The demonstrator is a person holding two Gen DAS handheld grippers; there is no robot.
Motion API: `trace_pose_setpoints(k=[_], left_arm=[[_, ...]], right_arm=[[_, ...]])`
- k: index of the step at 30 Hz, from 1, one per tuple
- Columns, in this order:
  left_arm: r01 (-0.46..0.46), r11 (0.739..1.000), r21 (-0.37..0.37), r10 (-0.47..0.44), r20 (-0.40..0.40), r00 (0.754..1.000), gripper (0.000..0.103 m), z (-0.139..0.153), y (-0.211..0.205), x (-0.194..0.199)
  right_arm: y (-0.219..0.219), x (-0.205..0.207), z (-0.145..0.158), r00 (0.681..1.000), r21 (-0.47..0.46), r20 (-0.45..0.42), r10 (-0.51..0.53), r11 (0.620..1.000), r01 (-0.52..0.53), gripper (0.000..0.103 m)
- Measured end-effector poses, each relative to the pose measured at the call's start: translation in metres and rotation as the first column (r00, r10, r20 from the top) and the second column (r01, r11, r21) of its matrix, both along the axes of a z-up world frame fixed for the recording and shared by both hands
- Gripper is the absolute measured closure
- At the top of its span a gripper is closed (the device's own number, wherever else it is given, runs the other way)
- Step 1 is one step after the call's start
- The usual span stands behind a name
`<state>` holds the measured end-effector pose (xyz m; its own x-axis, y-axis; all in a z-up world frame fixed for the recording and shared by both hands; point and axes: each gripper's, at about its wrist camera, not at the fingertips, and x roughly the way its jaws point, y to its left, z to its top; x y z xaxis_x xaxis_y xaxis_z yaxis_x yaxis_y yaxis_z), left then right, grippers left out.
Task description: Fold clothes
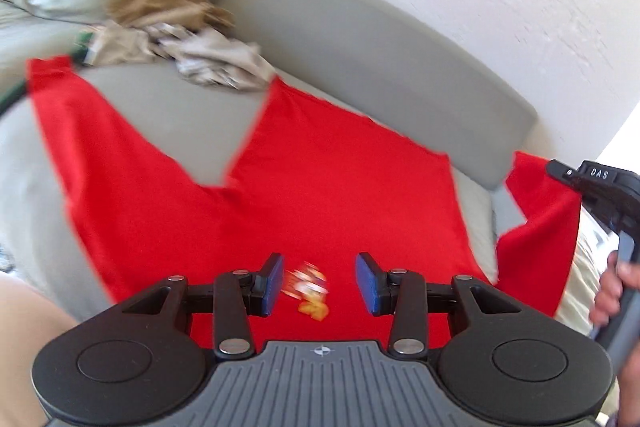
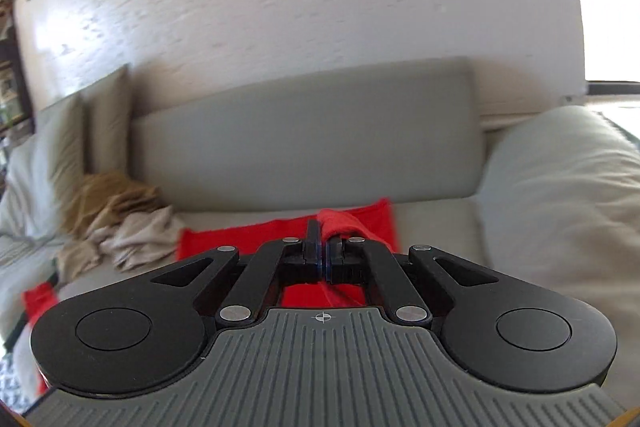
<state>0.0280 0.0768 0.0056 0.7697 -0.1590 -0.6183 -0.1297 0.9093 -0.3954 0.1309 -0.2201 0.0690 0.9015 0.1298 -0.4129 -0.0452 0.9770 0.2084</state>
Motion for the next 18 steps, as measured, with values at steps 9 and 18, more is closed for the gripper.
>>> trace_pose_setpoints(k=[9, 18], left_arm=[[-0.1, 0.993, -0.057, 0.1, 0.0, 0.995, 0.064, -0.007, 0.046, -0.013], [-0.046, 0.995, -0.085, 0.045, -0.015, 0.999, 0.064, -0.022, 0.04, -0.01]], right_arm=[[0.162, 0.006, -0.094, 0.916, -0.026, -0.309, 0.257, 0.96, -0.278, 0.096], [0.14, -0.015, -0.11, 0.799, 0.108, -0.449, 0.401, 0.912, -0.396, 0.037]])
